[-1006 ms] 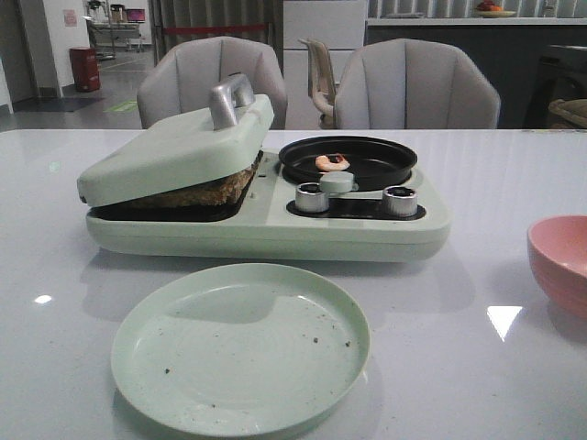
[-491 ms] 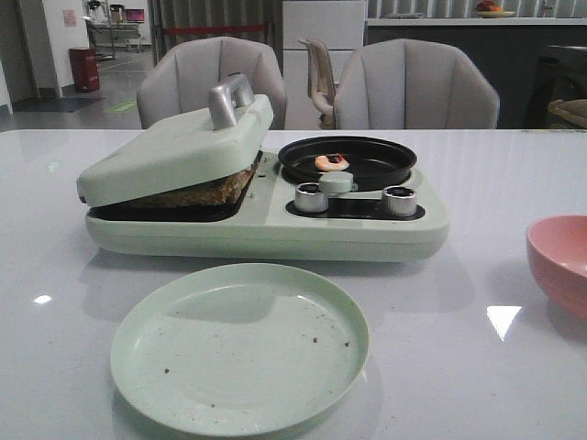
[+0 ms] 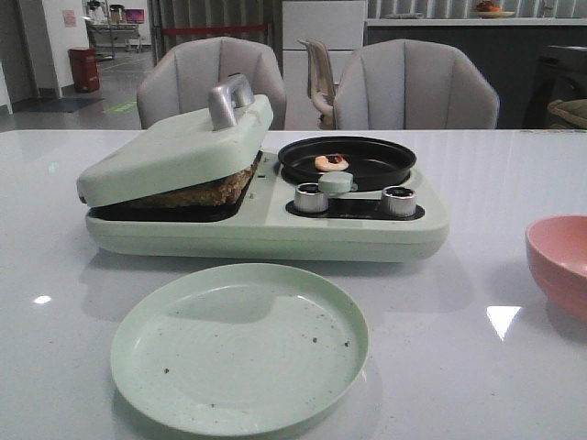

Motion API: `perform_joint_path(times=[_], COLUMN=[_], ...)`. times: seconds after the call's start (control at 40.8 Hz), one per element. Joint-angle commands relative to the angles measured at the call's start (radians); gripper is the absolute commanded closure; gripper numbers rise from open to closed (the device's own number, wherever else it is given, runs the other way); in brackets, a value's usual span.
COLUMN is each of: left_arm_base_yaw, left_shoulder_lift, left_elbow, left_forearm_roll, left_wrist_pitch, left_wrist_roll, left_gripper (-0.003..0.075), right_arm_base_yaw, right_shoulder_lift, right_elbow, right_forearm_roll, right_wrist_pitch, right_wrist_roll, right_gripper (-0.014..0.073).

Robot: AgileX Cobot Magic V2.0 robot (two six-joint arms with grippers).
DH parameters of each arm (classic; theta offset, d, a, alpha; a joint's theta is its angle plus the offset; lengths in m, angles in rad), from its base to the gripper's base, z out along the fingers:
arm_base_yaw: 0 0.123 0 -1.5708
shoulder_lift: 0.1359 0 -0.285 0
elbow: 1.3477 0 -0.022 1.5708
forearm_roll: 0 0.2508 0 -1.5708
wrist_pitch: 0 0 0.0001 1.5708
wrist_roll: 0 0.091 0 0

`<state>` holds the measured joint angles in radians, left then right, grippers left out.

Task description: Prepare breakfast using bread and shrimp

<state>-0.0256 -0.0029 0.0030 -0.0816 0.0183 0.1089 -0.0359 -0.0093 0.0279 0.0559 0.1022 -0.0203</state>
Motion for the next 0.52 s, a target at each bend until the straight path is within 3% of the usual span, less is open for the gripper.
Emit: perform_joint_path(times=[0.0,0.491], left_arm_base_yaw=[-0.007,-0.007], left_shoulder_lift=[-0.021,-0.021], left_elbow=[0.004,0.004], left_forearm_roll=[-0.007,-0.007], left_wrist_pitch=[-0.086,-0.086], left_wrist_roll=[-0.005,-0.005], left_gripper=[0.0610,0.0610], right_arm_base_yaw=[-0.006,-0.004], right_shoulder_lift=[-0.023,-0.023], right_elbow=[-0.018,-0.018], right_forearm_roll=[0.003,0.003], right_wrist_pitch=[-0.097,-0.102], right_wrist_roll=[-0.006,-0.006], right_gripper=[0.0558,0.0558])
